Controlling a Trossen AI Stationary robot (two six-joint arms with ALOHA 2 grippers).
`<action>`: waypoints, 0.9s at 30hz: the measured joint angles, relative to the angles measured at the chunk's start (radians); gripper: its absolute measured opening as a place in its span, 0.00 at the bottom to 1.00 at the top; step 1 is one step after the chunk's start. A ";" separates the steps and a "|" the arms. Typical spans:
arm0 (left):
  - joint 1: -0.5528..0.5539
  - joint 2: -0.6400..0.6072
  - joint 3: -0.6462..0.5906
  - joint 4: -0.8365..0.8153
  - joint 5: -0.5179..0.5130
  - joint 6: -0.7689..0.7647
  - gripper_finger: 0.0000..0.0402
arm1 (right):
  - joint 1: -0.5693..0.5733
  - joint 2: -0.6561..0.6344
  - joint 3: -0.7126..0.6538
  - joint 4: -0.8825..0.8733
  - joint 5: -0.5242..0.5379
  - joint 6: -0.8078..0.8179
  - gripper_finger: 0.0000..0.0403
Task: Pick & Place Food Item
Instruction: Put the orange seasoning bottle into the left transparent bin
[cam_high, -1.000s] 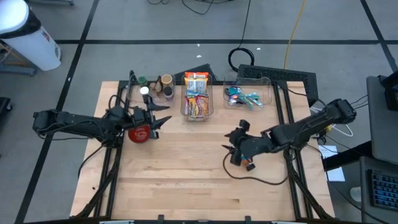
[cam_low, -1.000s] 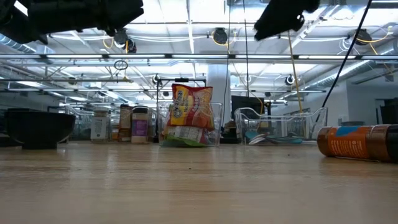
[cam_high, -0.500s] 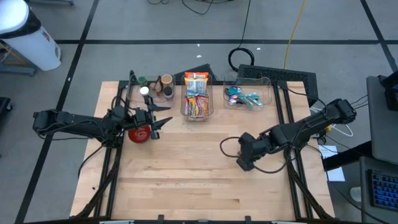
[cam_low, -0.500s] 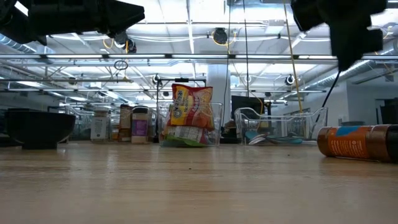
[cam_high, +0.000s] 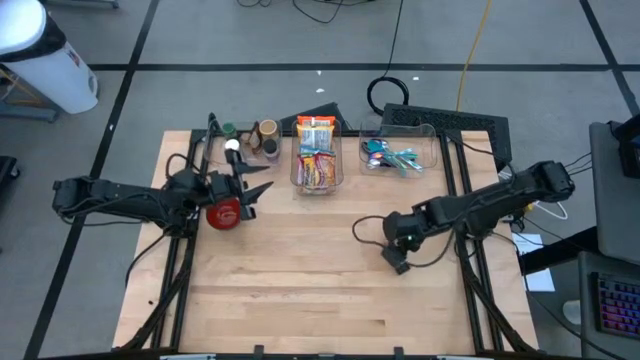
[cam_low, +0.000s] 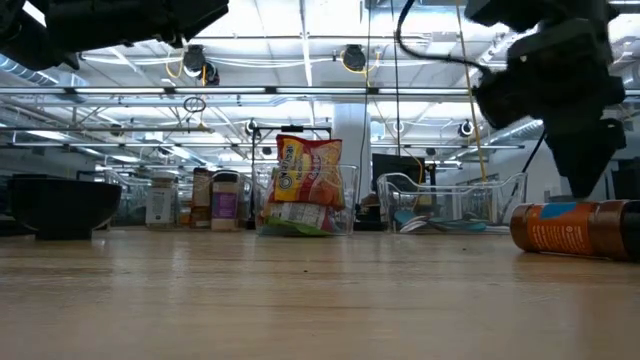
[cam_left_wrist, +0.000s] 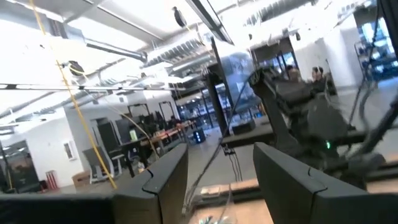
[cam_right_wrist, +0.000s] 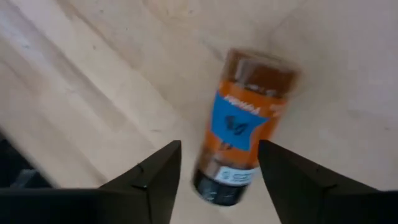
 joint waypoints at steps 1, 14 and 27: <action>0.002 0.000 0.000 0.010 0.000 -0.009 0.48 | -0.015 0.000 -0.012 0.024 -0.039 0.015 0.53; 0.003 0.000 0.000 0.062 0.001 -0.163 0.48 | -0.052 0.000 -0.036 0.073 -0.020 -0.037 0.64; -0.017 0.062 0.000 0.054 0.003 -0.314 0.48 | 0.038 0.013 -0.047 0.044 0.177 0.026 0.62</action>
